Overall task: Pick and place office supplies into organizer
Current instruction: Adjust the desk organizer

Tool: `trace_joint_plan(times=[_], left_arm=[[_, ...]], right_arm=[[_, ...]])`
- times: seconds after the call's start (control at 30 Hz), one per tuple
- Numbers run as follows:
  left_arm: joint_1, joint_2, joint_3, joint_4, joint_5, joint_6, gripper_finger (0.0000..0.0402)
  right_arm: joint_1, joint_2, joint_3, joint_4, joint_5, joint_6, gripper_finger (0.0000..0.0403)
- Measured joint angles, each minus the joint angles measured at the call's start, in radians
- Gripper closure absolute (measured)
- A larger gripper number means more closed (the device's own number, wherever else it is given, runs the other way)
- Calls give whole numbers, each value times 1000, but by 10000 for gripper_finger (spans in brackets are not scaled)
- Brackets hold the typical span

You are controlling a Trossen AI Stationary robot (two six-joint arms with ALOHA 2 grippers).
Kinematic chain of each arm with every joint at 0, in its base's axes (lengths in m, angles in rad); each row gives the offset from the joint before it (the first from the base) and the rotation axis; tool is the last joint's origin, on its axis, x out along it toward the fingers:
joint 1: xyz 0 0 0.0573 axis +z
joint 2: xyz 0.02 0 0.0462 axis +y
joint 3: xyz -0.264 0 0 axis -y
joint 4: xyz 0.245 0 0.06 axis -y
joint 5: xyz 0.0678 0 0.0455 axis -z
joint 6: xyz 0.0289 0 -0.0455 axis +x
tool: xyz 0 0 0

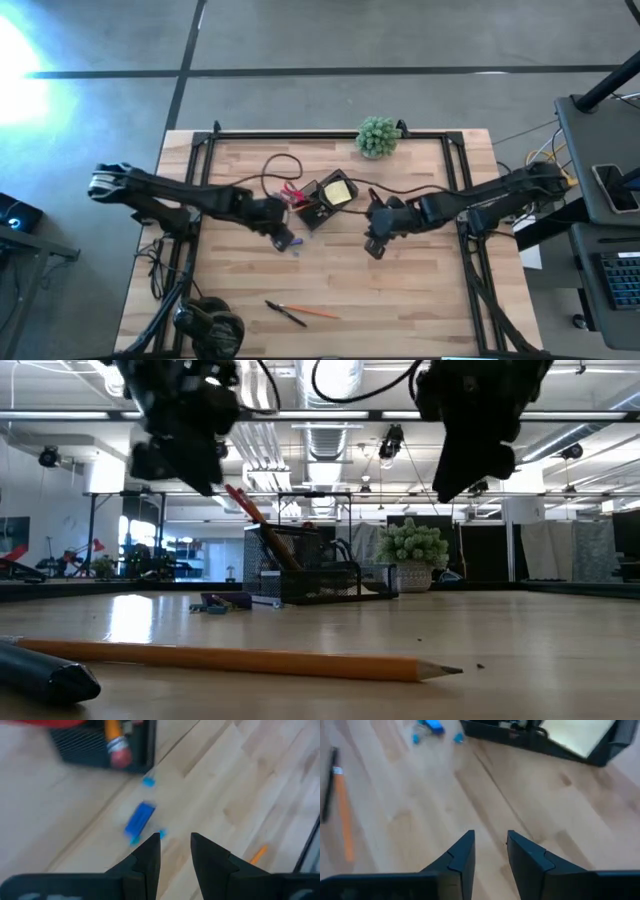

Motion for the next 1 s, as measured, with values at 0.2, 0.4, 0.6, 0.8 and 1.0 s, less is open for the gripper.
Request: trace_joint_plan(times=[0.2, 0.4, 0.6, 0.8, 1.0], left_arm=[[-4, 140, 21, 119, -83, -33, 309], [-29, 225, 81, 130, -345, -50, 309], [-10, 291, 78, 121, -440, -44, 309], [16, 301, 72, 42, -563, 6, 309], [87, 271, 71, -24, -608, 63, 309]], right_arm=[[-30, 58, 71, -1, 4, -69, 310], [-30, 66, 82, -25, 17, -87, 314], [-30, 65, 61, -42, 19, -100, 309], [-32, 65, 53, -51, 19, -108, 310], [-38, 65, 53, -45, 28, -108, 316]])
